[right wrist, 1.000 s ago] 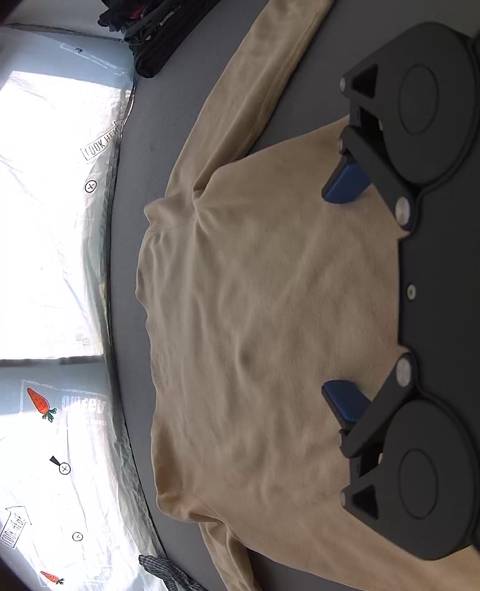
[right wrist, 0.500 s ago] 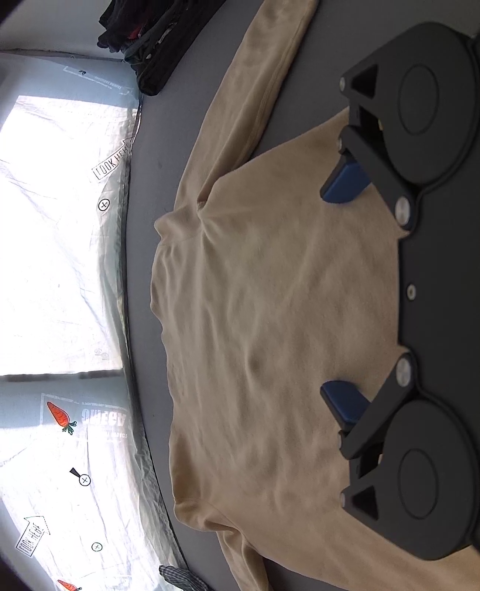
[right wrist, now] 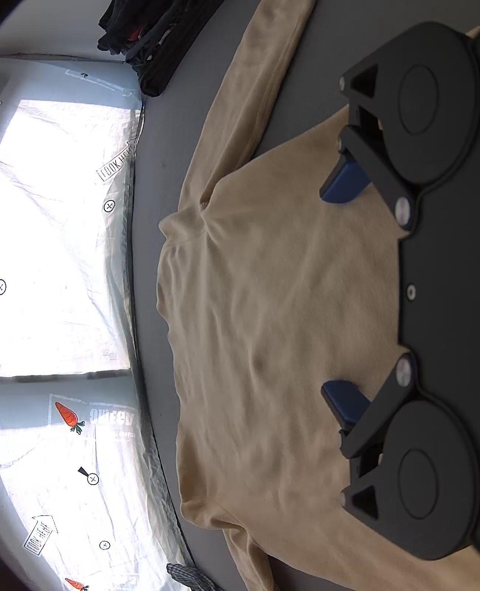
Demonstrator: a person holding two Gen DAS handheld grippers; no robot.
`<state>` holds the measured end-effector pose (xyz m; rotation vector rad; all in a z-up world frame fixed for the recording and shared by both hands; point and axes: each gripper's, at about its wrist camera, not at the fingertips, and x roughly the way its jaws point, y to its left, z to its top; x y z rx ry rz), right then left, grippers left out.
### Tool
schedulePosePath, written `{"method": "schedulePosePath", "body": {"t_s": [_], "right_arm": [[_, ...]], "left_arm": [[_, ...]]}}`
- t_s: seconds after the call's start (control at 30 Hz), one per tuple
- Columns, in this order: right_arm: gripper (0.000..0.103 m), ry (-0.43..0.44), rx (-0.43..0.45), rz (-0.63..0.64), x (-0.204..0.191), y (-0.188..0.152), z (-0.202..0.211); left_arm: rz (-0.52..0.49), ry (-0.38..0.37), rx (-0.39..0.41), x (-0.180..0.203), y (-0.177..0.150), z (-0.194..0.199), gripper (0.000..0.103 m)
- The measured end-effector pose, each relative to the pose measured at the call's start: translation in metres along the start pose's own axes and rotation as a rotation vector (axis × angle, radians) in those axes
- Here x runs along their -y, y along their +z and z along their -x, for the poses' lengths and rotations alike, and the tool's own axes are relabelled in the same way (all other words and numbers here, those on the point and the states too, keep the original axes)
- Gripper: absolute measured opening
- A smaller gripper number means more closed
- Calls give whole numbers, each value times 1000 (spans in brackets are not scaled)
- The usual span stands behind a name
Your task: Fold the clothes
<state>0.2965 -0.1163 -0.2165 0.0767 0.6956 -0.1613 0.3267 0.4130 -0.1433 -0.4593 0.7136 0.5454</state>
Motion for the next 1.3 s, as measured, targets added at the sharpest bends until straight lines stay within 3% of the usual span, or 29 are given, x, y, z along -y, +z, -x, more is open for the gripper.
{"method": "schedulePosePath", "body": {"t_s": [0.2, 0.57, 0.8, 1.03, 1.3], "right_arm": [[103, 23, 21, -17, 5, -3, 3], [103, 79, 48, -79, 16, -4, 6], [103, 110, 61, -112, 21, -5, 8], [103, 120, 65, -128, 23, -5, 8], [103, 76, 36, -106, 14, 1, 3]], "left_arm": [[55, 38, 65, -9, -13, 62, 7], [229, 117, -85, -48, -80, 100, 7], [204, 121, -124, -50, -107, 119, 7], [215, 118, -193, -58, -126, 112, 7], [113, 116, -209, -54, -131, 107, 9]]}}
